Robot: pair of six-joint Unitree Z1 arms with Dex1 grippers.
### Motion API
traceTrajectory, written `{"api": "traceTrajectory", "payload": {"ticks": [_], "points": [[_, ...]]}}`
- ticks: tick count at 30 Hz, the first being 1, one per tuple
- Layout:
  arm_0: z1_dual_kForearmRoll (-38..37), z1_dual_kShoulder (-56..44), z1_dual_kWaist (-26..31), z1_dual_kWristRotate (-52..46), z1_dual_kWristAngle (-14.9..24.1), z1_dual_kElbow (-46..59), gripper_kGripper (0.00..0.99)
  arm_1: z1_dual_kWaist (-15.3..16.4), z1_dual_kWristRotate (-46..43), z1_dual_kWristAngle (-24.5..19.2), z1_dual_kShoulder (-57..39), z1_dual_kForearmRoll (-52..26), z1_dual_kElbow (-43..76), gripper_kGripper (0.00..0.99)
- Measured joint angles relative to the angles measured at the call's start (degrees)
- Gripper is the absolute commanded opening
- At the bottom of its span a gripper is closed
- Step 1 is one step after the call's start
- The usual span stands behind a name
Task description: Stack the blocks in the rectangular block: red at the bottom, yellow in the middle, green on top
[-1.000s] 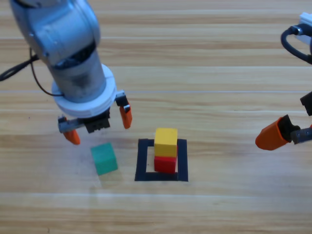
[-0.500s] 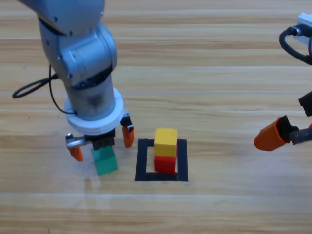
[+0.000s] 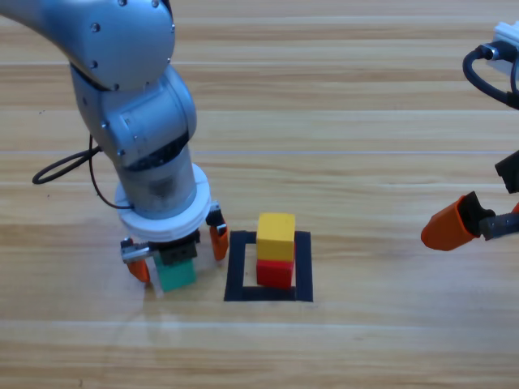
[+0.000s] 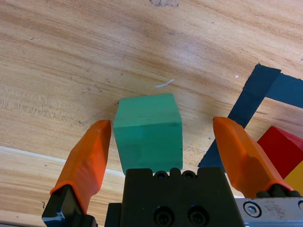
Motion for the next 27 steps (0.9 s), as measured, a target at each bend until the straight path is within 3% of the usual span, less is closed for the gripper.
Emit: {"api": "traceTrajectory", "payload": {"ticks": [5,11,19,27], "points": [[0.0,0.1,0.0,0.7,-0.2,0.0,0.782,0.0,0.0,0.0,0.0,0.0,0.0,0.989],[0.0,0.1,0.0,2.1,-0.8,0.7,0.419,0.0,0.0,1.2,0.0,0.0,0.0,0.989],[0.1,0.1,0.3,6.1,-0.8,0.0,0.195,0.0,0.0,1.5,0.0,0.0,0.0,0.989],[8.7,-3.2,0.9,24.2,1.1,-13.1,0.048,0.0,0.0,1.6,0.0,0.0,0.0,0.989]]}}
